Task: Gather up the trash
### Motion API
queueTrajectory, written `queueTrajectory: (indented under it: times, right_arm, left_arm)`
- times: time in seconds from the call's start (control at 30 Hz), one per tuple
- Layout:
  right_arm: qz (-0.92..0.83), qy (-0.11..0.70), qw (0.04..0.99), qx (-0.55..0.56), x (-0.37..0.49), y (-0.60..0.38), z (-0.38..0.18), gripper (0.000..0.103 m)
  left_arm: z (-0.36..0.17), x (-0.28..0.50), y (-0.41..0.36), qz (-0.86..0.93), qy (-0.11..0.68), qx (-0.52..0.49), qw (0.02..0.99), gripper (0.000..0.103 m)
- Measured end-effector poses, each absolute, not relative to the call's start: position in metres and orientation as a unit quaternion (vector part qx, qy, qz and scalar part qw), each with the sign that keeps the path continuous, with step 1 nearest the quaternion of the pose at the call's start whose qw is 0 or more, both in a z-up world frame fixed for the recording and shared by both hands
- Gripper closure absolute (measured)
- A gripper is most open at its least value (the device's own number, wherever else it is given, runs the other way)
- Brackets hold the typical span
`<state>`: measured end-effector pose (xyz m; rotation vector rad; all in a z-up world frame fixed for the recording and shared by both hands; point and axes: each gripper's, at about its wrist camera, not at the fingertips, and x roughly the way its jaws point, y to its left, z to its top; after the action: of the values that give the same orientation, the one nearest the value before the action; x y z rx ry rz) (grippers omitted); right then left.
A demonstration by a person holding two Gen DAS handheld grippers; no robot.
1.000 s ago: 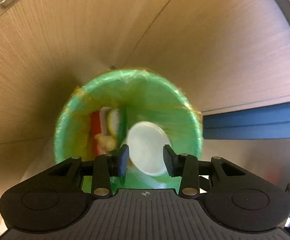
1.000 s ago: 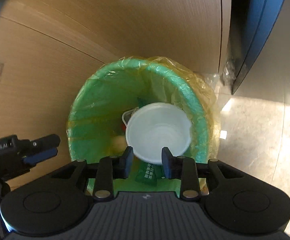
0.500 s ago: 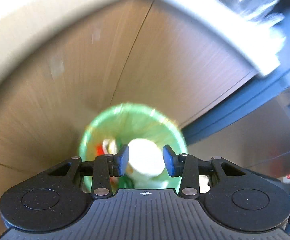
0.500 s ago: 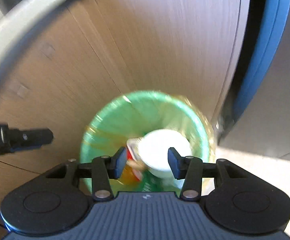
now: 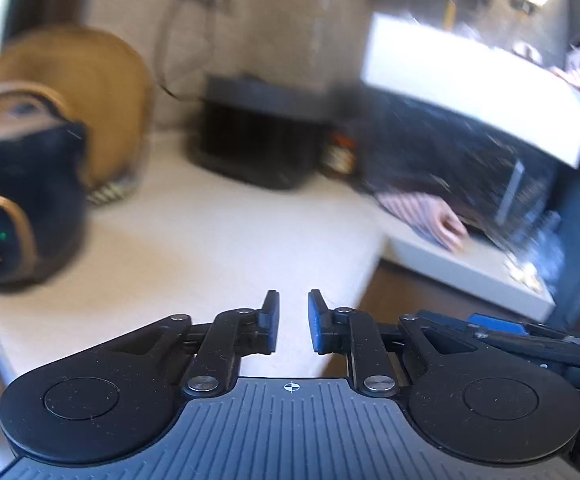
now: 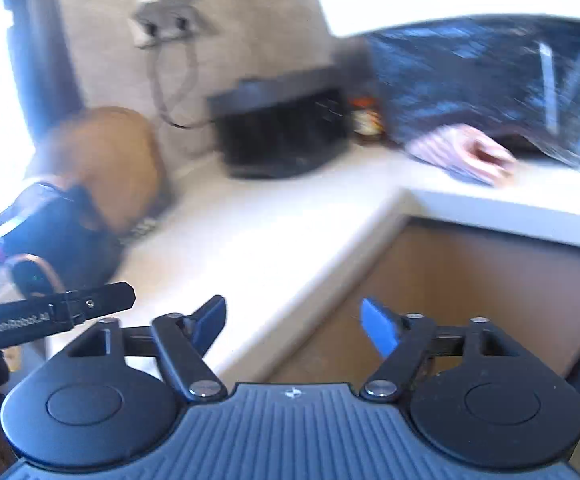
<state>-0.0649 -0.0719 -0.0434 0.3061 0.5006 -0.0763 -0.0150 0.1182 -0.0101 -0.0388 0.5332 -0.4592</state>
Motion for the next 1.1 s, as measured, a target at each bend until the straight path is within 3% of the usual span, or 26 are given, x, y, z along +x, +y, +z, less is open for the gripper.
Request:
queueTrajectory:
  times: [0.27,0.43,1.1]
  right_arm:
    - [0.034,0.273,0.96,0.058,-0.027,-0.044,-0.033,0.015]
    - [0.043,0.291,0.954,0.059,-0.016,-0.057,-0.04,0.015]
    - [0.073,0.299,0.951,0.036,-0.014,-0.074,-0.054,0.015]
  left_arm:
    - [-0.01,-0.043,0.11,-0.073,0.25,0.006,0.966,0.086]
    - [-0.022,-0.034,0.1,-0.088,0.298,-0.038,0.95,0.086]
    - [-0.033,-0.035,0.079,-0.039,0.312,-0.013,0.949,0.086]
